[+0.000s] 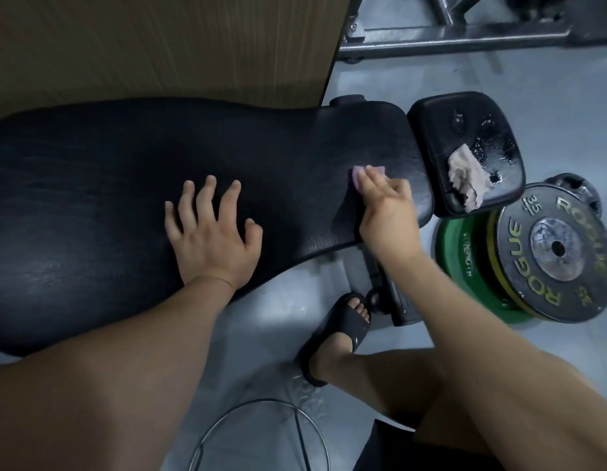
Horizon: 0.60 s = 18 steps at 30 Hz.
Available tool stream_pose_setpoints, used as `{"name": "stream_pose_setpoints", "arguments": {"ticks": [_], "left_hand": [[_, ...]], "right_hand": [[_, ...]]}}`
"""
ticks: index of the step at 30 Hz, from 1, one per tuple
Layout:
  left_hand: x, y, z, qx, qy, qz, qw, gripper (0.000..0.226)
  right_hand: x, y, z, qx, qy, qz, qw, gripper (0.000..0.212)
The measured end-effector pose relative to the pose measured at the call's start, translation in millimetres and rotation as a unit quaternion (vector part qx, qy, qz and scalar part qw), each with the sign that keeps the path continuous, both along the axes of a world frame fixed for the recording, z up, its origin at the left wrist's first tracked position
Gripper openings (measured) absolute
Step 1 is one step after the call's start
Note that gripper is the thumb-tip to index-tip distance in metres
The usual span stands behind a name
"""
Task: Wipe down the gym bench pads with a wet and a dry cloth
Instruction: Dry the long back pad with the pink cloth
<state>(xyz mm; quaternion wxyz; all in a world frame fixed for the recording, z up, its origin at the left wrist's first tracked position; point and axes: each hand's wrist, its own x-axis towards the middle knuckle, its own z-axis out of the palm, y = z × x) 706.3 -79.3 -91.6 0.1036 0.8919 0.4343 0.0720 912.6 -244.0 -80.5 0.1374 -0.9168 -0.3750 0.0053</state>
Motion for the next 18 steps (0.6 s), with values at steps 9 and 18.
{"name": "stream_pose_setpoints", "arguments": {"ticks": [9,18], "left_hand": [[-0.7,-0.7,-1.7,0.0,0.003,-0.001,1.0,0.06],[-1.0,-1.5,-2.1,0.006,-0.003,-0.002,1.0,0.061]], "right_hand": [[-24.5,-24.0,-3.6,0.001,0.013,0.071,0.997,0.069],[-78.8,-26.3,-8.2,0.01,0.032,0.175,0.984,0.072]]}}
